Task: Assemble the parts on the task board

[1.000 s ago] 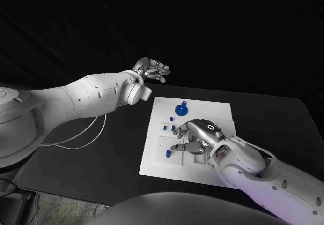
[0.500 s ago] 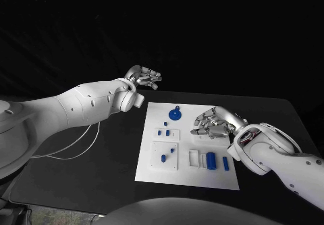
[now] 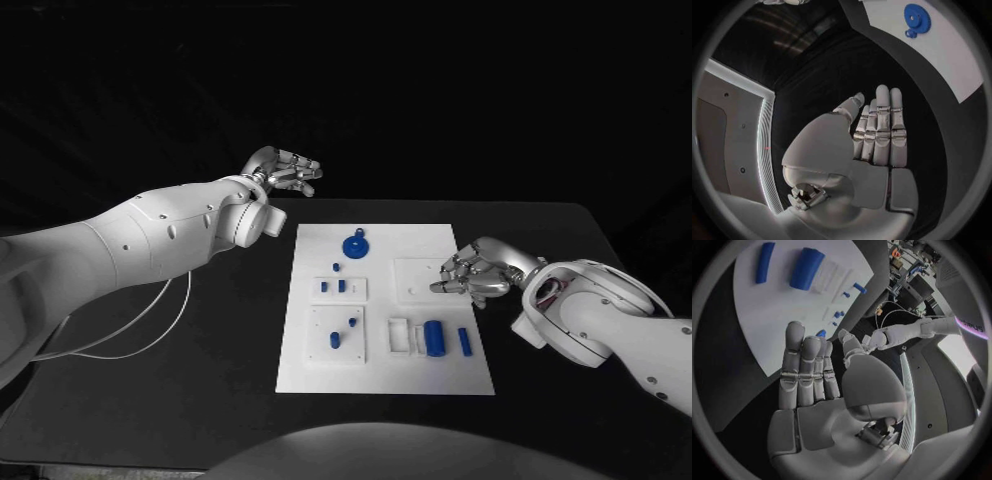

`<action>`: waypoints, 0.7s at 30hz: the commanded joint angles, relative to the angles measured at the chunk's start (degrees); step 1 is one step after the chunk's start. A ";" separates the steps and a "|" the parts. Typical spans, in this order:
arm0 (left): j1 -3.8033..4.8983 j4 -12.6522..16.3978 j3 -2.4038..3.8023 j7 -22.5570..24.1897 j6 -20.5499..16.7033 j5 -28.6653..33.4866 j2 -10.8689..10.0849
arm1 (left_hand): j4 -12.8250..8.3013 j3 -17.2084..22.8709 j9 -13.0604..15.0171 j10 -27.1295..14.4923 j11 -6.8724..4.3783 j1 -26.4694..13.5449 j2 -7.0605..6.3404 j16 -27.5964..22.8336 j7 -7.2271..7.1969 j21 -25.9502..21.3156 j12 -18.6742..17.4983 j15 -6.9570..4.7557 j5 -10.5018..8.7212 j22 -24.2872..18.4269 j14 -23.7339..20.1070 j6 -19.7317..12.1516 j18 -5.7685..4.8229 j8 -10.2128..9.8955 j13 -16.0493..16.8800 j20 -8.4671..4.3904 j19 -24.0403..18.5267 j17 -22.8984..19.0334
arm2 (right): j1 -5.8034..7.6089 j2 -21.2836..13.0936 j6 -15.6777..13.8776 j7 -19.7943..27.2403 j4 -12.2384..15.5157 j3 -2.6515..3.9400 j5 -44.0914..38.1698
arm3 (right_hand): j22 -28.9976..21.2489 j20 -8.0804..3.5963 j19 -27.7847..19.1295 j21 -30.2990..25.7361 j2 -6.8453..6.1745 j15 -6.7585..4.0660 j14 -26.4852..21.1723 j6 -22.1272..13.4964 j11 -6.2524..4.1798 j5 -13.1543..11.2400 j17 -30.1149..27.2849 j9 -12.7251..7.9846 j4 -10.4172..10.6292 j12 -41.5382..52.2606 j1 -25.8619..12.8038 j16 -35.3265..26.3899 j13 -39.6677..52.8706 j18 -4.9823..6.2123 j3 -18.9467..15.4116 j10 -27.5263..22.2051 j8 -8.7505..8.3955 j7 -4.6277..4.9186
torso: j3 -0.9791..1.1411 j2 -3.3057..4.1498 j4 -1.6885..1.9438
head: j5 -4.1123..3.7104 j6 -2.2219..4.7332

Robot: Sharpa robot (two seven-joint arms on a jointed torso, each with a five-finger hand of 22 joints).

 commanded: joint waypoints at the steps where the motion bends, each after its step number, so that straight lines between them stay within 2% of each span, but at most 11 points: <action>1: -0.11 0.83 0.04 0.86 0.54 0.50 -0.38 | 0.34 0.05 0.08 -0.39 0.05 -0.05 -0.25 -0.12 -0.01 -0.09 0.35 0.37 -0.15 -0.07 0.00 -0.25 0.17 -0.01 -0.07 0.17 0.41 0.04 | -0.09 -1.07 7.81 -7.36 0.93 0.00 0.51 | 0.65 -0.96 2.52 1.73 -0.43 -0.61 1.23 1.55 -0.67 -1.15 6.24 1.70 0.56 2.74 -0.51 5.16 3.58 -1.57 0.67 0.65 1.41 -0.65 | -0.14 -0.23 -0.25 | -1.19 -0.40; 3: -0.15 1.26 0.04 0.94 0.50 0.51 -0.61 | 0.34 0.03 0.08 -0.39 0.05 -0.10 -0.32 -0.11 -0.02 -0.10 0.36 0.37 -0.11 -0.09 0.00 -0.25 0.16 -0.01 -0.07 0.16 0.42 0.05 | -0.11 -1.59 9.76 -9.07 1.37 -0.01 -0.27 | 0.55 -1.16 2.48 2.82 -0.81 -0.69 1.16 -1.16 -0.73 -2.46 10.10 1.83 0.60 3.23 -1.10 6.00 7.21 -2.00 0.64 0.31 8.00 -0.62 | -0.20 -0.32 -0.34 | -1.46 -0.64; 4: -0.17 1.61 0.03 0.99 0.46 0.51 -0.79 | 0.34 0.03 0.08 -0.39 0.05 -0.10 -0.32 -0.11 -0.02 -0.10 0.36 0.37 -0.11 -0.09 0.00 -0.25 0.16 -0.01 -0.07 0.16 0.42 0.05 | -0.17 -1.95 11.35 -10.28 1.67 -0.05 -0.67 | 0.53 -1.19 2.45 3.27 -0.95 -0.63 1.37 -2.20 -0.70 -3.05 11.08 1.73 0.71 2.70 -1.18 5.70 8.11 -2.07 0.55 0.35 9.65 -0.73 | -0.24 -0.36 -0.39 | -1.63 -0.79; 6: -0.20 2.18 0.03 1.04 0.39 0.52 -1.05 | 0.34 0.03 0.08 -0.39 0.05 -0.10 -0.32 -0.11 -0.02 -0.10 0.36 0.37 -0.11 -0.09 0.00 -0.25 0.16 -0.01 -0.07 0.16 0.42 0.05 | -0.32 -2.41 13.90 -12.05 2.06 -0.18 -0.94 | 0.44 -1.13 2.42 3.50 -0.44 -0.57 1.55 -3.03 -0.62 -4.03 12.06 1.69 2.19 2.15 -2.31 5.41 8.94 -2.07 0.32 0.38 10.46 -0.67 | -0.33 -0.42 -0.43 | -1.91 -1.05; 8: -0.23 2.79 0.02 1.06 0.33 0.52 -1.29 | 0.34 0.03 0.08 -0.39 0.05 -0.10 -0.32 -0.11 -0.02 -0.10 0.36 0.37 -0.11 -0.09 0.00 -0.25 0.16 -0.01 -0.07 0.16 0.42 0.05 | -0.52 -2.76 16.20 -13.95 2.40 -0.45 -1.03 | 0.22 -1.02 2.39 3.40 0.21 -0.43 1.71 -3.56 -0.46 -5.56 12.80 1.38 3.61 1.46 -2.73 4.88 9.61 -2.08 0.34 0.41 8.88 -0.37 | -0.47 -0.50 -0.49 | -2.15 -1.33; 9: -0.25 3.07 0.01 1.06 0.31 0.52 -1.40 | 0.34 0.03 0.08 -0.39 0.05 -0.10 -0.32 -0.11 -0.02 -0.10 0.36 0.37 -0.11 -0.09 0.00 -0.25 0.16 -0.01 -0.07 0.16 0.42 0.05 | -0.60 -2.90 16.93 -14.89 2.55 -0.70 -0.93 | 0.22 -0.92 2.40 3.59 0.52 -0.31 1.90 -3.04 -0.33 -6.43 13.39 1.12 4.58 1.11 -2.65 4.61 10.13 -1.97 0.40 0.61 6.34 -0.20 | -0.56 -0.57 -0.52 | -2.32 -1.49; 10: -0.28 3.43 0.01 1.05 0.29 0.52 -1.50 | 0.34 0.03 0.08 -0.39 0.05 -0.10 -0.32 -0.11 -0.02 -0.10 0.36 0.37 -0.11 -0.09 0.00 -0.25 0.16 -0.01 -0.07 0.16 0.42 0.05 | -0.68 -3.05 17.60 -16.40 2.77 -1.13 -0.52 | 0.58 -0.72 2.54 4.66 0.67 0.01 2.27 -3.18 0.06 -6.95 14.49 -3.16 5.73 0.91 -2.70 5.01 10.71 -1.76 0.25 1.23 0.69 0.81 | -0.60 -0.61 -0.52 | -2.47 -1.58; 11: -0.32 3.68 0.01 1.03 0.29 0.52 -1.56 | 0.34 0.03 0.08 -0.39 0.05 -0.10 -0.32 -0.11 -0.02 -0.10 0.36 0.37 -0.11 -0.09 0.00 -0.25 0.16 -0.01 -0.07 0.16 0.42 0.05 | -0.72 -3.11 17.80 -17.78 2.94 -1.44 -0.10 | 1.00 -0.54 2.59 5.90 0.65 0.00 2.54 -1.80 0.20 -6.74 15.46 -6.73 6.46 0.55 -2.68 5.40 11.13 -1.46 -0.16 1.71 -2.81 1.01 | -0.70 -0.72 -0.54 | -2.62 -1.58; 12: -0.38 3.91 0.01 0.98 0.32 0.52 -1.62 | 0.37 0.05 0.08 -0.38 0.04 -0.18 -0.33 -0.09 -0.03 -0.10 0.37 0.37 -0.06 -0.14 0.03 -0.25 0.16 -0.01 -0.07 0.16 0.45 0.06 | -0.75 -3.14 17.88 -19.23 3.11 -1.73 0.28 | 1.50 -0.49 2.73 7.13 1.13 0.10 3.04 -2.37 0.37 -6.41 16.04 -8.04 6.69 0.65 -2.73 6.02 11.42 -1.52 -0.33 2.22 -3.90 1.35 | -0.74 -0.76 -0.54 | -2.64 -1.58; 16: -0.60 4.61 0.00 0.76 0.43 0.53 -1.74 | 0.46 0.09 0.08 -0.40 0.05 -0.30 -0.26 -0.08 -0.02 -0.11 0.37 0.38 0.00 -0.19 0.04 -0.25 0.15 -0.01 -0.07 0.17 0.47 0.06 | -0.82 -3.07 17.51 -23.43 3.73 -2.53 1.05 | 3.45 -0.39 2.80 12.20 2.66 0.15 3.96 -1.61 0.20 -6.28 20.13 -12.15 5.46 2.64 -2.73 9.39 16.53 -1.51 -3.08 4.57 -3.84 1.30 | -0.87 -0.91 -0.56 | -2.84 -1.58; 21: -0.76 5.30 -0.02 0.62 0.46 0.54 -1.80 | 0.46 0.15 0.07 -0.50 0.09 -0.34 -0.35 -0.08 0.01 -0.13 0.33 0.39 0.07 -0.29 0.03 -0.37 0.15 -0.03 -0.07 0.17 0.48 0.06 | -0.86 -2.73 16.78 -26.63 4.69 -3.38 2.01 | 4.48 -0.52 2.82 14.61 3.44 0.02 4.26 -1.25 0.13 -3.33 21.48 -11.62 5.88 4.45 -4.07 10.37 20.97 -1.47 -7.02 6.07 -3.55 1.21 | -0.87 -0.82 -0.41 | -2.93 -1.58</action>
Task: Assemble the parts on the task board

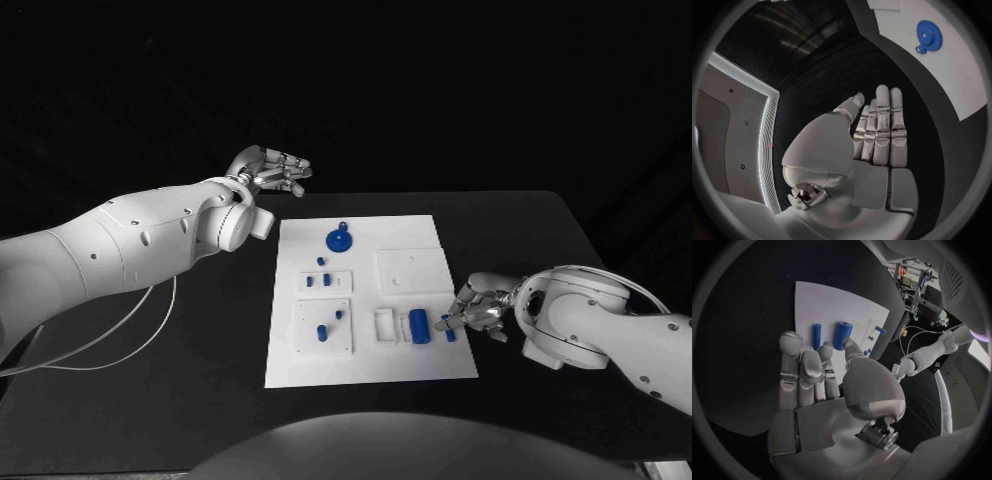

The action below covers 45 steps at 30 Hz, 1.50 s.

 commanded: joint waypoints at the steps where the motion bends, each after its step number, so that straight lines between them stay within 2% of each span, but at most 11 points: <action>1: -0.13 0.50 0.03 0.42 0.48 0.38 0.01 | 0.30 -0.01 0.07 -0.51 0.09 -0.35 -0.35 -0.08 0.01 -0.13 0.32 0.39 0.07 -0.18 0.03 -0.38 0.16 -0.03 -0.07 -0.03 0.27 0.06 | -0.08 0.25 1.64 -6.03 0.73 -0.40 1.38 | 0.16 0.35 2.69 0.52 0.65 -0.14 0.57 0.22 -0.01 1.66 0.51 0.97 0.11 0.14 -0.49 0.35 1.60 -0.17 -2.98 0.54 0.15 -0.01 | -0.07 0.04 0.12 | -0.09 -0.01; 4: -0.17 0.71 0.02 0.35 0.54 0.38 -0.01 | 0.30 -0.01 0.07 -0.51 0.09 -0.35 -0.35 -0.08 0.01 -0.13 0.32 0.39 0.07 -0.18 0.03 -0.38 0.16 -0.03 -0.07 -0.03 0.27 0.06 | -0.08 0.52 1.34 -6.85 1.31 -0.86 1.53 | 0.15 0.36 2.68 0.70 1.21 -0.11 0.62 -0.03 0.08 2.60 0.72 2.10 0.64 -0.41 -0.63 0.34 2.37 -0.12 -5.80 0.67 0.05 0.03 | -0.12 0.11 0.12 | -0.09 -0.01; 9: -0.21 0.81 0.01 0.29 0.64 0.38 0.02 | 0.33 0.01 0.07 -0.56 0.11 -0.39 -0.36 -0.08 0.02 -0.13 0.31 0.39 0.07 -0.22 0.03 -0.39 0.16 -0.03 -0.08 -0.03 0.28 0.06 | -0.09 0.92 -0.18 -7.30 1.84 -1.17 1.09 | 0.14 0.50 2.69 1.00 0.99 0.01 0.68 -0.46 0.22 2.01 1.02 1.69 3.06 -1.00 -0.69 0.37 3.45 0.03 -7.29 0.91 -0.07 0.28 | -0.14 0.19 0.20 | 0.03 -0.01; 12: -0.22 0.80 0.00 0.25 0.69 0.38 0.02 | 0.38 0.05 0.07 -0.66 0.14 -0.46 -0.37 -0.08 0.03 -0.12 0.27 0.41 0.08 -0.30 0.03 -0.43 0.16 -0.03 -0.08 -0.01 0.29 0.05 | -0.08 1.20 -1.36 -7.26 2.05 -1.24 0.90 | 0.23 0.52 2.70 1.35 -0.14 0.02 0.75 -0.61 0.27 0.14 1.23 1.24 6.06 -0.97 -1.04 0.59 4.12 0.08 -6.71 1.14 -0.07 0.34 | -0.13 0.20 0.26 | 0.07 -0.01; 14: -0.23 0.76 0.00 0.21 0.73 0.38 0.01 | 0.38 0.05 0.07 -0.66 0.14 -0.46 -0.37 -0.08 0.03 -0.12 0.27 0.41 0.08 -0.30 0.03 -0.43 0.16 -0.03 -0.08 -0.01 0.29 0.05 | -0.08 1.36 -2.08 -7.14 2.23 -1.27 0.82 | 0.24 0.57 2.69 1.54 -1.43 -0.03 0.76 -0.53 0.26 -0.45 1.30 1.04 8.86 -0.90 -0.68 0.67 4.64 0.10 -5.21 1.28 0.02 0.49 | -0.11 0.23 0.28 | 0.11 -0.01; 15: -0.23 0.72 -0.01 0.19 0.75 0.38 0.00 | 0.44 0.08 0.08 -0.76 0.16 -0.53 -0.37 -0.09 0.03 -0.14 0.24 0.43 0.06 -0.37 0.02 -0.47 0.17 -0.02 -0.07 0.00 0.30 0.05 | -0.08 1.42 -2.41 -7.05 2.33 -1.28 0.80 | 0.27 0.53 2.71 1.61 -1.63 0.04 0.78 -0.63 0.30 -0.46 1.33 1.02 9.05 -0.92 -0.76 0.71 4.66 0.11 -5.23 1.29 -0.04 0.36 | -0.11 0.24 0.31 | 0.11 -0.01; 19: -0.23 0.51 -0.02 0.09 0.76 0.38 -0.04 | 0.53 0.11 0.08 -0.84 0.19 -0.60 -0.35 -0.09 0.05 -0.15 0.21 0.44 0.09 -0.45 0.01 -0.51 0.17 -0.02 -0.08 0.02 0.31 0.05 | -0.08 1.60 -3.23 -6.74 2.68 -1.30 0.74 | 0.51 0.49 2.73 2.34 -3.31 -0.01 0.81 -0.42 0.27 -0.44 1.52 1.04 12.31 -0.60 -0.41 1.13 5.55 0.09 -3.67 1.69 -0.03 0.31 | -0.11 0.26 0.29 | 0.32 -0.01; 22: -0.23 0.34 -0.02 0.03 0.75 0.38 -0.06 | 0.53 0.11 0.08 -0.84 0.19 -0.60 -0.35 -0.09 0.05 -0.15 0.21 0.44 0.09 -0.45 0.01 -0.51 0.17 -0.02 -0.08 0.02 0.31 0.05 | -0.08 1.69 -3.30 -6.72 2.78 -1.31 0.65 | 0.59 0.49 2.71 2.56 -3.80 -0.03 0.83 -0.37 0.27 -0.33 1.57 1.05 13.12 -0.50 -0.26 1.31 5.80 0.09 -3.21 1.83 -0.07 0.29 | -0.15 0.26 0.29 | 0.32 -0.01; 34: -0.23 0.12 -0.04 -0.10 0.86 0.38 0.11 | 0.69 0.22 0.08 -0.92 0.21 -0.61 -0.40 -0.08 0.06 -0.14 0.24 0.46 0.05 -0.76 0.01 -0.56 0.19 -0.01 -0.07 0.05 0.36 0.05 | -0.05 3.53 -1.71 -8.20 1.28 -1.38 -2.91 | 0.69 0.54 2.68 2.65 -4.04 0.05 0.81 -0.59 0.35 -0.85 1.56 0.15 13.79 -0.70 -0.51 1.41 5.82 0.09 -3.13 1.67 -0.12 0.43 | -0.20 0.34 0.47 | 0.13 -0.01; 37: -0.23 0.11 -0.04 -0.17 0.90 0.38 0.15 | 0.69 0.22 0.08 -0.92 0.21 -0.61 -0.40 -0.08 0.06 -0.14 0.24 0.46 0.05 -0.76 0.01 -0.56 0.19 -0.01 -0.07 0.05 0.36 0.05 | -0.04 4.34 -1.42 -8.59 0.53 -1.65 -3.84 | 0.76 0.58 2.68 2.50 -4.93 0.06 0.76 -0.70 0.35 -1.55 1.46 0.32 15.03 -0.91 -0.47 1.25 5.75 0.10 -2.25 1.53 -0.03 0.43 | -0.22 0.35 0.50 | 0.14 -0.01; 45: -0.23 0.15 -0.05 -0.34 1.05 0.38 0.17 | 0.82 0.24 0.08 -0.97 0.22 -0.67 -0.46 -0.07 0.07 -0.14 0.26 0.48 0.06 -0.94 0.00 -0.66 0.18 -0.02 -0.07 0.07 0.37 0.04 | 0.11 5.67 -1.37 -8.89 -0.70 -2.45 -5.01 | 0.85 0.59 2.70 2.49 -5.19 0.09 0.78 -0.85 0.39 -1.95 1.46 0.85 15.96 -1.08 -0.78 1.24 5.66 0.11 -1.96 1.38 0.00 0.46 | -0.32 0.37 0.60 | 0.38 -0.01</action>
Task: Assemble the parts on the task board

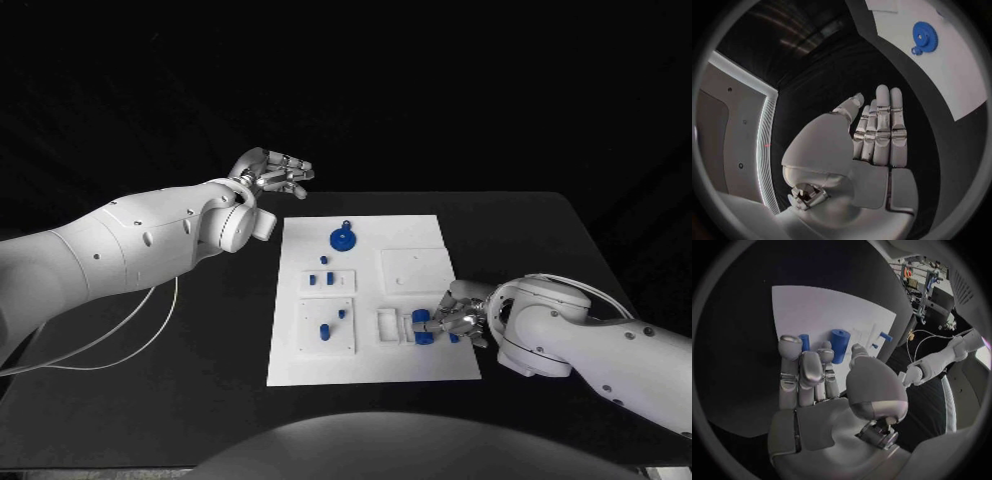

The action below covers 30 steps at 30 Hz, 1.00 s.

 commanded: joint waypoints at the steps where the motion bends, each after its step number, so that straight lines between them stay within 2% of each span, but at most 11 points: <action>1: -0.06 0.11 0.03 0.04 0.85 0.28 0.10 | 0.34 0.08 0.08 -0.51 0.06 -0.45 -0.23 -0.07 -0.13 -0.15 0.25 0.48 0.06 -0.05 0.00 -0.46 0.18 -0.02 -0.07 0.07 0.37 0.04 | 0.15 0.38 1.16 -2.46 -0.41 -0.34 -2.17 | 0.08 0.37 2.91 0.06 -0.55 0.09 0.78 -0.40 0.18 -0.32 0.00 0.10 0.50 -0.16 -0.13 0.00 -0.02 0.09 -0.02 -0.04 -0.01 0.02 | -0.09 0.02 0.03 | 0.15 0.00; 6: -0.06 0.19 0.03 -0.20 0.99 0.26 -0.07 | 0.55 0.12 0.07 -0.81 0.16 -0.50 -0.32 -0.10 -0.08 -0.16 0.16 0.52 0.03 -0.38 -0.05 -0.61 0.17 -0.04 -0.09 0.10 0.39 0.03 | 0.30 1.13 1.61 -2.95 -1.13 -1.12 -2.86 | 0.07 0.39 2.89 -0.04 -0.33 0.11 0.75 -0.57 0.23 -0.04 -0.02 0.31 0.22 -0.30 0.10 -0.07 -0.09 0.10 0.14 -0.23 -0.03 0.07 | -0.03 0.08 -0.01 | 0.37 0.00; 11: -0.06 0.29 0.03 -0.22 1.01 0.25 -0.20 | 0.77 0.14 0.08 -0.87 0.18 -0.57 -0.33 -0.08 -0.09 -0.18 0.16 0.53 -0.06 -0.69 -0.03 -0.65 0.19 -0.01 -0.08 0.15 0.42 0.02 | 0.34 1.96 1.49 -3.25 -2.11 -1.77 -3.51 | 0.13 0.38 2.91 -0.09 0.97 0.11 0.77 -0.60 0.20 1.88 -0.01 0.67 -1.10 -0.26 0.51 -0.09 -0.05 0.10 -1.12 -0.22 -0.04 0.06 | 0.00 0.05 0.03 | 0.57 0.00; 13: -0.06 0.32 0.03 -0.22 1.02 0.25 -0.23 | 0.87 0.14 0.08 -0.88 0.19 -0.58 -0.35 -0.07 -0.09 -0.17 0.18 0.55 -0.10 -0.85 -0.03 -0.65 0.19 -0.01 -0.07 0.16 0.45 0.02 | 0.35 2.17 1.42 -3.30 -2.49 -1.89 -3.70 | 0.16 0.37 2.92 -0.06 1.84 0.09 0.76 -0.58 0.19 2.99 0.01 0.71 -1.93 -0.19 0.74 -0.09 0.01 0.09 -1.70 -0.18 -0.05 0.04 | 0.00 0.04 0.04 | 0.56 0.00; 15: -0.06 0.34 0.03 -0.22 1.02 0.25 -0.26 | 0.87 0.14 0.08 -0.88 0.19 -0.58 -0.35 -0.07 -0.09 -0.17 0.18 0.55 -0.10 -0.85 -0.03 -0.65 0.19 -0.01 -0.07 0.16 0.45 0.02 | 0.35 2.36 1.41 -3.36 -2.96 -2.00 -3.87 | 0.21 0.33 2.94 0.01 3.50 0.06 0.76 -0.58 0.15 3.97 0.02 0.73 -3.41 -0.14 0.80 -0.09 0.06 0.04 -3.17 -0.12 -0.07 -0.01 | -0.02 0.04 0.00 | 0.59 0.00; 19: -0.06 0.36 0.03 -0.21 1.03 0.25 -0.30 | 0.99 0.14 0.08 -0.90 0.18 -0.60 -0.35 -0.07 -0.09 -0.16 0.19 0.56 -0.09 -1.04 -0.03 -0.64 0.18 -0.01 -0.08 0.16 0.50 0.02 | 0.36 2.52 1.50 -3.44 -3.60 -2.09 -4.09 | 0.28 0.33 2.93 0.11 5.72 0.04 0.79 -0.59 0.13 5.40 0.07 0.64 -4.78 -0.09 1.30 0.03 0.13 0.06 -4.12 -0.11 -0.06 -0.02 | -0.03 0.04 -0.04 | 0.66 0.00; 25: -0.05 0.36 0.03 -0.21 1.19 0.27 -0.32 | 1.20 0.12 0.08 -0.98 0.19 -0.64 -0.45 -0.10 -0.09 -0.16 0.21 0.58 -0.05 -1.48 -0.07 -0.68 0.17 -0.01 -0.08 0.18 0.56 -0.01 | 0.36 2.58 1.07 -3.40 -3.79 -2.14 -3.23 | 0.29 0.24 2.93 0.09 6.96 -0.07 0.77 -0.57 -0.04 11.40 0.05 0.28 -7.24 -0.20 2.95 -0.03 0.10 -0.04 -4.19 -0.18 -0.12 -0.24 | -0.02 0.05 -0.02 | 0.57 0.00; 30: -0.05 0.31 0.03 -0.27 1.25 0.27 -0.34 | 1.20 0.12 0.08 -0.98 0.19 -0.64 -0.45 -0.10 -0.09 -0.16 0.21 0.58 -0.05 -1.48 -0.07 -0.68 0.17 -0.01 -0.08 0.18 0.56 -0.01 | 0.38 2.38 -0.43 -2.59 -3.27 -2.16 -1.40 | 0.28 0.09 2.92 0.00 7.92 -0.21 0.75 -0.52 -0.22 14.58 -0.05 -0.52 -9.57 -0.82 4.32 -0.22 -0.39 -0.17 -3.67 -0.36 -0.23 -0.44 | -0.03 0.03 -0.03 | 0.40 0.00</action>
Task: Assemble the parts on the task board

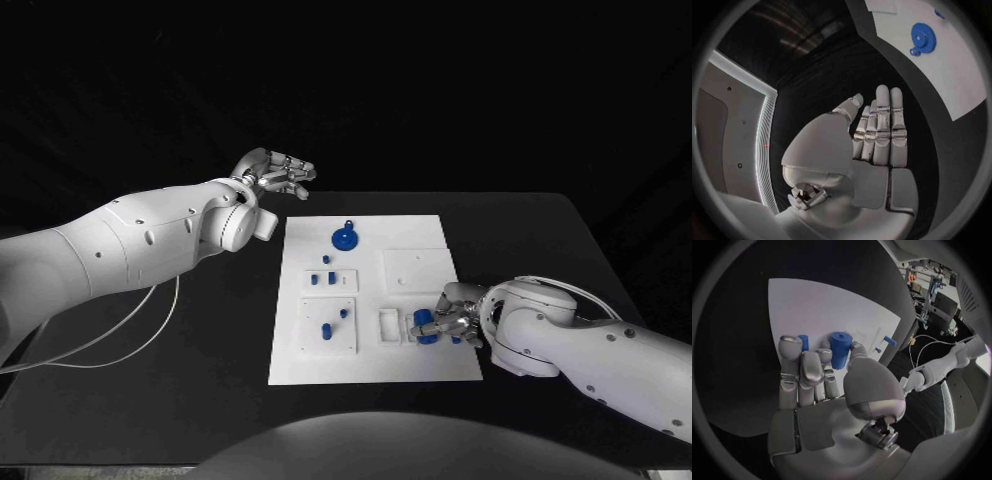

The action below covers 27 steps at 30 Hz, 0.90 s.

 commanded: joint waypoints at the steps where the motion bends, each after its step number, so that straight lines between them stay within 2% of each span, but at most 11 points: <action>1: -0.05 0.09 0.04 0.19 0.84 0.26 0.03 | 0.28 -0.06 0.08 -0.40 -0.04 -0.42 -0.22 -0.10 0.11 -0.16 0.21 0.37 -0.05 -0.04 0.14 -0.48 0.16 -0.01 -0.08 -0.03 0.35 -0.01 | -0.31 -0.26 -1.06 -3.11 -0.23 -0.32 1.49 | -0.01 0.07 2.89 -0.15 1.42 -0.24 0.70 -0.13 -0.37 1.97 -0.16 -0.80 -2.51 -1.18 2.17 -0.45 -0.84 -0.18 1.65 -0.48 -0.09 -0.54 | -0.02 0.01 0.03 | -0.14 0.00; 6: -0.05 0.03 0.04 0.22 1.13 0.27 0.00 | 0.31 -0.05 0.08 -0.47 -0.01 -0.30 -0.45 -0.13 0.15 -0.14 0.22 0.37 -0.01 -0.39 0.11 -0.55 0.15 -0.02 -0.08 -0.03 0.37 -0.03 | 0.21 -0.73 -2.23 -2.39 0.84 -0.26 4.10 | -0.02 -0.05 2.92 -0.29 1.85 -0.34 0.74 0.13 -0.50 2.40 -0.25 -2.66 -5.96 -1.49 1.23 -0.69 -1.27 -0.33 3.71 -0.46 0.03 -0.70 | -0.02 0.02 0.04 | -0.21 0.00; 9: -0.05 -0.02 0.04 0.26 1.22 0.27 -0.01 | 0.37 -0.13 0.08 -0.55 0.02 -0.40 -0.51 -0.14 0.17 -0.16 0.20 0.40 -0.02 -0.46 0.09 -0.59 0.14 -0.02 -0.08 0.00 0.34 -0.04 | 0.76 -1.10 -2.69 -2.23 1.45 -0.07 5.04 | 0.01 -0.11 2.94 -0.26 1.56 -0.39 0.73 0.27 -0.54 2.35 -0.24 -3.12 -7.28 -1.50 0.57 -0.71 -1.32 -0.38 5.46 -0.45 0.02 -0.88 | -0.07 0.03 0.07 | -0.31 0.00; 10: -0.05 -0.03 0.04 0.26 1.23 0.27 -0.01 | 0.37 -0.13 0.08 -0.55 0.02 -0.40 -0.51 -0.14 0.17 -0.16 0.20 0.40 -0.02 -0.46 0.09 -0.59 0.14 -0.02 -0.08 0.00 0.34 -0.04 | 0.95 -1.21 -2.82 -2.22 1.61 0.02 5.27 | 0.10 -0.18 2.97 -0.13 1.08 -0.45 0.82 0.46 -0.66 2.30 -0.15 -3.38 -8.04 -1.47 -0.47 -0.58 -1.34 -0.41 7.28 -0.39 0.01 -0.85 | -0.08 0.03 0.07 | -0.30 0.00; 15: -0.05 -0.09 0.04 0.27 1.31 0.27 0.04 | 0.37 -0.13 0.08 -0.55 0.02 -0.40 -0.51 -0.14 0.17 -0.16 0.20 0.40 -0.02 -0.46 0.09 -0.59 0.14 -0.02 -0.08 0.00 0.34 -0.04 | 2.11 -1.77 -3.36 -2.18 2.57 0.68 6.32 | 0.07 -0.14 2.94 -0.19 0.88 -0.41 0.78 0.49 -0.63 2.18 -0.17 -3.27 -8.44 -1.38 -0.99 -0.63 -1.32 -0.39 8.22 -0.31 0.10 -0.87 | -0.08 0.03 0.13 | -0.42 0.00; 18: -0.05 -0.06 0.04 0.27 1.34 0.27 0.09 | 0.37 -0.13 0.08 -0.55 0.02 -0.40 -0.51 -0.14 0.17 -0.16 0.20 0.40 -0.02 -0.46 0.09 -0.59 0.14 -0.02 -0.08 0.00 0.34 -0.04 | 2.64 -1.98 -3.69 -2.12 3.10 0.98 7.19 | 0.07 -0.13 2.93 -0.20 0.92 -0.40 0.77 0.54 -0.63 2.10 -0.18 -3.28 -8.33 -1.41 -1.27 -0.64 -1.34 -0.39 8.28 -0.31 0.09 -0.86 | -0.07 0.05 0.24 | -0.21 0.00; 23: -0.05 -0.01 0.03 0.23 1.37 0.27 0.06 | 0.46 -0.23 0.08 -0.63 0.03 -0.39 -0.48 -0.17 0.17 -0.14 0.28 0.42 -0.06 -0.95 0.08 -0.64 0.13 -0.01 -0.07 0.02 0.39 -0.08 | 2.97 -1.69 -3.61 -2.15 3.48 1.16 8.35 | 0.06 -0.13 2.92 -0.22 0.97 -0.41 0.76 0.58 -0.64 2.14 -0.21 -3.32 -8.33 -1.48 -1.28 -0.70 -1.40 -0.39 8.41 -0.35 0.08 -0.90 | -0.11 0.06 0.23 | -0.15 0.00; 27: -0.05 -0.03 0.03 0.18 1.41 0.27 0.08 | 0.46 -0.23 0.08 -0.63 0.03 -0.39 -0.48 -0.17 0.17 -0.14 0.28 0.42 -0.06 -0.95 0.08 -0.64 0.13 -0.01 -0.07 0.02 0.39 -0.08 | 3.06 -0.75 -2.81 -2.35 3.17 1.10 9.56 | 0.04 -0.13 2.90 -0.29 0.86 -0.41 0.77 0.67 -0.66 2.11 -0.20 -3.44 -8.42 -1.59 -1.35 -0.68 -1.48 -0.40 8.69 -0.39 0.06 -0.91 | -0.23 0.06 0.21 | -0.25 0.00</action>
